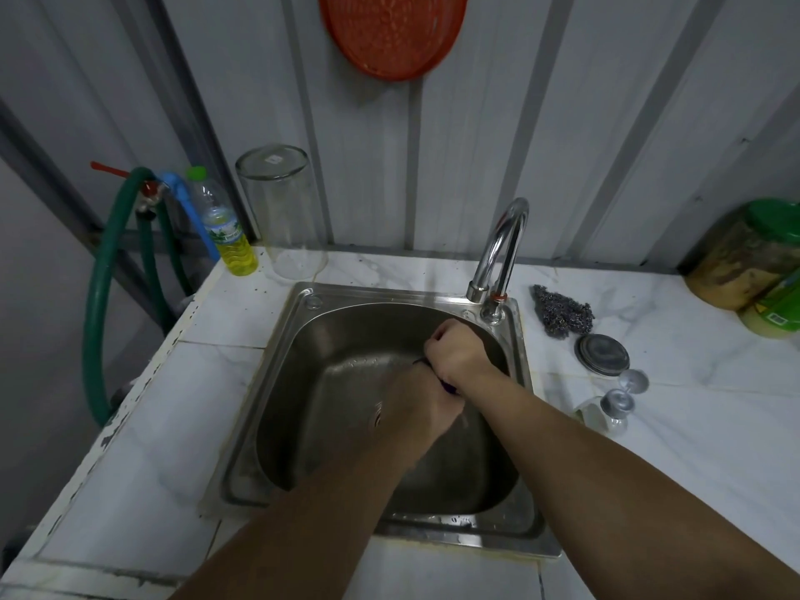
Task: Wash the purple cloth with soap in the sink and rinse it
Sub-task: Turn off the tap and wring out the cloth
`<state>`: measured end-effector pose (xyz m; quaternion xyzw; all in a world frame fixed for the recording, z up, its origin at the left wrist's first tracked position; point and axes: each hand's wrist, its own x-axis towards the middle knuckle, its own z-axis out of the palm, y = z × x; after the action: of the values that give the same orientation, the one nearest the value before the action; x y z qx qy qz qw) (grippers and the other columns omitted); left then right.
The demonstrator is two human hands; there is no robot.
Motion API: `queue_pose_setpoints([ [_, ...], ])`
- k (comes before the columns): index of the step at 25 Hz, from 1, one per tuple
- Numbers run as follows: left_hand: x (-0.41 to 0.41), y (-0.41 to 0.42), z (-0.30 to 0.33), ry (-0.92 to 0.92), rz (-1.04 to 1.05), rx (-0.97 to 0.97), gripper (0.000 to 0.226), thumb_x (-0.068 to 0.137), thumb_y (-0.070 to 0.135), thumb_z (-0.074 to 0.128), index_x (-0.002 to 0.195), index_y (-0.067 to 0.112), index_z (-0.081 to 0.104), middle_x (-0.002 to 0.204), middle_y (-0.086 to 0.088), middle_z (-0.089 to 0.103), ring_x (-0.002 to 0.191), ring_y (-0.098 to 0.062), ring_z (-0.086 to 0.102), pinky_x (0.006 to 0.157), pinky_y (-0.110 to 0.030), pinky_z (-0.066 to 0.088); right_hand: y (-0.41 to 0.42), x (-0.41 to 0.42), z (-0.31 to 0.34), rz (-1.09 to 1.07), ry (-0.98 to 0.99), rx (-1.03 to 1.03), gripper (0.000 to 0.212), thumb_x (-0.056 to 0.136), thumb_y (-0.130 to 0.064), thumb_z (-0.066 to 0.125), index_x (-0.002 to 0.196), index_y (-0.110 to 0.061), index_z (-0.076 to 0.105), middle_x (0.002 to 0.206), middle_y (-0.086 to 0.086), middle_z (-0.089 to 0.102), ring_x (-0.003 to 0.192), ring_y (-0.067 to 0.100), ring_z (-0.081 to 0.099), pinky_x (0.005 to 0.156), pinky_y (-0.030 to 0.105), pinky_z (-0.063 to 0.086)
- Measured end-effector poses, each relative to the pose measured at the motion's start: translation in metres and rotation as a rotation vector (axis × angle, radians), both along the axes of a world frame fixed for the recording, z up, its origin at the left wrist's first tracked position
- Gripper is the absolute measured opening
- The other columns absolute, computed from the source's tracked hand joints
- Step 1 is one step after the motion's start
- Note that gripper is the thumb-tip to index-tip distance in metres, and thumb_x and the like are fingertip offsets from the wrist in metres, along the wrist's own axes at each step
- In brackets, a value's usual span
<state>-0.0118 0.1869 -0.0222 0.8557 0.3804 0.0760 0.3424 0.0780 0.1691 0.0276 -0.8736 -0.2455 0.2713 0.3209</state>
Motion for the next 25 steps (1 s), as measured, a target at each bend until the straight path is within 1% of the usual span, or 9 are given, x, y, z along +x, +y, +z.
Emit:
queue_pose_setpoints([
  [4, -0.007, -0.002, 0.022, -0.118, 0.033, -0.175, 0.052, 0.070, 0.031, 0.078, 0.117, 0.014, 0.063, 0.093, 0.002, 0.069, 0.088, -0.017, 0.066, 0.072, -0.026, 0.053, -0.004, 0.004, 0.011, 0.005, 0.093, 0.112, 0.018, 0.092, -0.033, 0.063, 0.089, -0.017, 0.069, 0.096, 0.011, 0.072, 0.091, 0.026, 0.067, 0.083, 0.043, 0.058],
  [7, -0.020, 0.004, 0.057, -0.188, 0.148, -0.893, 0.022, 0.075, 0.029, 0.069, 0.092, 0.015, 0.067, 0.064, 0.003, 0.061, 0.051, -0.012, 0.056, 0.043, -0.020, 0.039, -0.025, 0.014, 0.014, -0.056, 0.794, 0.401, 0.045, 0.081, -0.047, 0.075, 0.109, -0.012, 0.070, 0.103, 0.015, 0.075, 0.087, 0.027, 0.074, 0.074, 0.040, 0.061],
  [9, -0.031, 0.004, 0.080, -0.270, 0.141, -1.440, 0.026, 0.082, 0.037, 0.061, 0.078, 0.013, 0.069, 0.060, 0.000, 0.057, 0.042, -0.010, 0.049, 0.034, -0.017, 0.033, -0.042, 0.015, 0.007, -0.019, 1.144, 0.607, 0.062, 0.077, -0.051, 0.078, 0.124, -0.013, 0.066, 0.105, 0.016, 0.076, 0.090, 0.028, 0.075, 0.077, 0.040, 0.060],
  [12, -0.035, -0.003, 0.088, -0.374, 0.114, -1.744, 0.046, 0.086, 0.048, 0.058, 0.085, 0.004, 0.071, 0.061, -0.007, 0.065, 0.041, -0.013, 0.060, 0.031, -0.017, 0.045, -0.050, 0.009, -0.004, 0.051, 1.329, 0.756, 0.072, 0.077, -0.058, 0.073, 0.134, -0.016, 0.062, 0.130, 0.019, 0.067, 0.115, 0.035, 0.068, 0.098, 0.051, 0.052],
  [14, -0.035, -0.009, 0.086, -0.408, 0.117, -1.809, 0.048, 0.085, 0.047, 0.062, 0.090, 0.000, 0.071, 0.064, -0.010, 0.068, 0.040, -0.015, 0.063, 0.032, -0.020, 0.049, -0.049, 0.005, -0.001, 0.050, 1.326, 0.826, 0.053, 0.086, -0.044, 0.070, 0.129, -0.013, 0.065, 0.133, 0.019, 0.065, 0.118, 0.037, 0.065, 0.103, 0.051, 0.049],
  [16, -0.035, -0.009, 0.081, -0.349, 0.100, -1.840, 0.044, 0.079, 0.046, 0.070, 0.089, 0.003, 0.070, 0.067, -0.007, 0.066, 0.040, -0.011, 0.059, 0.031, -0.017, 0.045, -0.047, 0.008, 0.008, -0.017, 1.233, 0.816, 0.024, 0.090, -0.023, 0.065, 0.110, -0.011, 0.070, 0.104, 0.013, 0.072, 0.096, 0.029, 0.071, 0.089, 0.042, 0.057],
  [18, -0.035, -0.007, 0.075, -0.276, 0.059, -1.731, 0.040, 0.077, 0.047, 0.076, 0.088, 0.010, 0.065, 0.066, -0.002, 0.060, 0.041, -0.006, 0.050, 0.031, -0.014, 0.038, -0.045, 0.011, 0.018, -0.043, 1.163, 0.717, 0.015, 0.094, -0.012, 0.056, 0.103, -0.010, 0.068, 0.079, 0.007, 0.067, 0.075, 0.021, 0.068, 0.077, 0.036, 0.057],
  [22, -0.021, -0.008, 0.063, -0.087, 0.053, -1.159, 0.039, 0.072, 0.038, 0.081, 0.093, 0.015, 0.058, 0.054, 0.003, 0.054, 0.040, -0.006, 0.042, 0.032, -0.018, 0.028, -0.035, 0.007, 0.035, 0.005, 0.840, 0.546, 0.022, 0.096, 0.000, 0.048, 0.099, -0.006, 0.069, 0.065, 0.007, 0.060, 0.059, 0.019, 0.061, 0.064, 0.034, 0.056],
  [25, -0.008, -0.010, 0.057, 0.103, 0.150, -0.621, 0.029, 0.073, 0.029, 0.075, 0.094, 0.015, 0.060, 0.059, 0.000, 0.056, 0.044, -0.012, 0.049, 0.041, -0.020, 0.034, -0.028, 0.002, 0.037, -0.027, 0.622, 0.481, 0.023, 0.097, 0.000, 0.049, 0.095, -0.007, 0.070, 0.063, 0.008, 0.061, 0.052, 0.016, 0.061, 0.055, 0.027, 0.058],
])
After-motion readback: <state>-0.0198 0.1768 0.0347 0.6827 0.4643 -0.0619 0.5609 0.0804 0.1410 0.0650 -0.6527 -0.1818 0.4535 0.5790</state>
